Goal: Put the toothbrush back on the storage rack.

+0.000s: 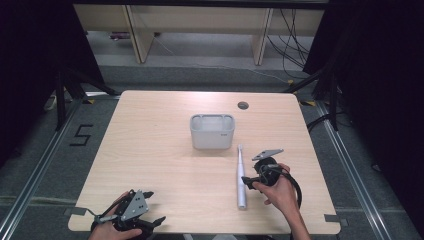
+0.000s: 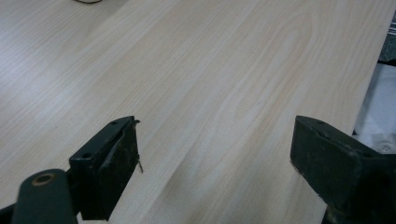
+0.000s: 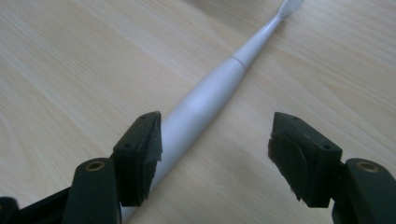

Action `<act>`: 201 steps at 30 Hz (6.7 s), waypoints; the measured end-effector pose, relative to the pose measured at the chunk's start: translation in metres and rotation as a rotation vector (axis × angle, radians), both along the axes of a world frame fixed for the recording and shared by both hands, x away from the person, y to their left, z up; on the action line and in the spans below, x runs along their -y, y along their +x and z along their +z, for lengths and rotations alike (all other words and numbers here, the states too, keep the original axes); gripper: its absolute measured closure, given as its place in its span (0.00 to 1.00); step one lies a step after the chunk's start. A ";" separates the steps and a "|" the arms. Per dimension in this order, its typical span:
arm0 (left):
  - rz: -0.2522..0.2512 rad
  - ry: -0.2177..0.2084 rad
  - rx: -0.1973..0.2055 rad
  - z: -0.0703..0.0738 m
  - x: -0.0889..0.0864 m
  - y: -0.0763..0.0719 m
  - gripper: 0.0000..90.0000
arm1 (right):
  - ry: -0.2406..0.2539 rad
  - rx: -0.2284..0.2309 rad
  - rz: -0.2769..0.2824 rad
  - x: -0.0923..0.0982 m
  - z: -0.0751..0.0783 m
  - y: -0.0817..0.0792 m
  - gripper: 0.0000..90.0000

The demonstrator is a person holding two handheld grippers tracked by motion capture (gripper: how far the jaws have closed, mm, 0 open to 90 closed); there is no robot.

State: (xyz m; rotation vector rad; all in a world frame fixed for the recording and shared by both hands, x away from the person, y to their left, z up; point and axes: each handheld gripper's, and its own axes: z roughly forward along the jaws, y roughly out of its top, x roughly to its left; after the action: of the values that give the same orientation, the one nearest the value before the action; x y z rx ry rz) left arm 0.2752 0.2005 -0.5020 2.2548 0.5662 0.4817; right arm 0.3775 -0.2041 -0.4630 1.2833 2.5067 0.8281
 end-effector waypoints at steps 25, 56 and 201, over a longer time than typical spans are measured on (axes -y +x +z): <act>-0.005 -0.018 -0.008 0.000 0.000 -0.001 0.16 | -0.079 -0.097 0.023 -0.027 -0.010 0.021 0.42; 0.000 -0.018 -0.009 0.000 0.001 -0.001 0.16 | -0.140 -0.169 0.037 -0.024 -0.014 0.030 0.68; 0.011 -0.022 0.008 0.001 -0.001 0.000 0.16 | 0.271 0.445 0.028 -0.006 0.075 0.065 0.74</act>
State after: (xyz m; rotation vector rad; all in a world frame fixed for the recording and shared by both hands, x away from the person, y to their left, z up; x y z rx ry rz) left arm 0.2750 0.2019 -0.5013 2.2290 0.5776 0.4870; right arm 0.4426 -0.1983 -0.3880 0.9946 2.1149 1.3307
